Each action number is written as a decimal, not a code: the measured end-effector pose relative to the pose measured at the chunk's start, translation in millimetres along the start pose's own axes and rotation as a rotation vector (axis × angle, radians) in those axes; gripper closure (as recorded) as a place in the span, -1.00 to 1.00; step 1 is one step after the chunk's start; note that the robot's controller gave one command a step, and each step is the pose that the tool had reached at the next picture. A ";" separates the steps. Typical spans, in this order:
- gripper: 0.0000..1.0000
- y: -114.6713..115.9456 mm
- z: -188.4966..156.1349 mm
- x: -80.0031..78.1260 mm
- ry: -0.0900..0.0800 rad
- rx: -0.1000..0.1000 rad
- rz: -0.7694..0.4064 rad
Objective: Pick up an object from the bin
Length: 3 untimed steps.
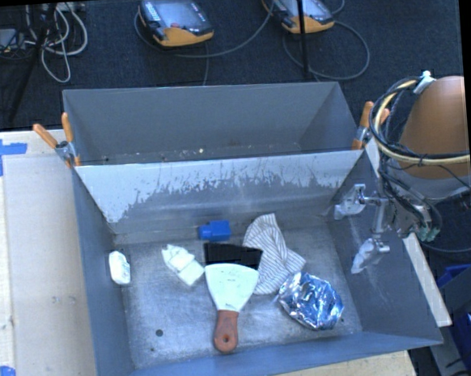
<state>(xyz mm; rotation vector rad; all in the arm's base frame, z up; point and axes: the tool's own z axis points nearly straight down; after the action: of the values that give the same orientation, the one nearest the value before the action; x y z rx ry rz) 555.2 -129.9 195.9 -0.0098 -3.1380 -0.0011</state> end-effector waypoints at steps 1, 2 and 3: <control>-1.00 1.2 0.2 -0.7 -0.001 0.000 -0.006; -1.00 7.5 6.7 10.0 0.005 -0.002 0.146; -1.00 9.6 22.0 32.0 -0.009 0.001 0.021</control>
Offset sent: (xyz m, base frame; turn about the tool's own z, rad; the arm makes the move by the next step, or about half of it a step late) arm -0.0237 0.0072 0.0726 -0.2549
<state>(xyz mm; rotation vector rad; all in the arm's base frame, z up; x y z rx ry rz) 523.2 -120.1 174.0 -0.0424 -3.1466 0.0009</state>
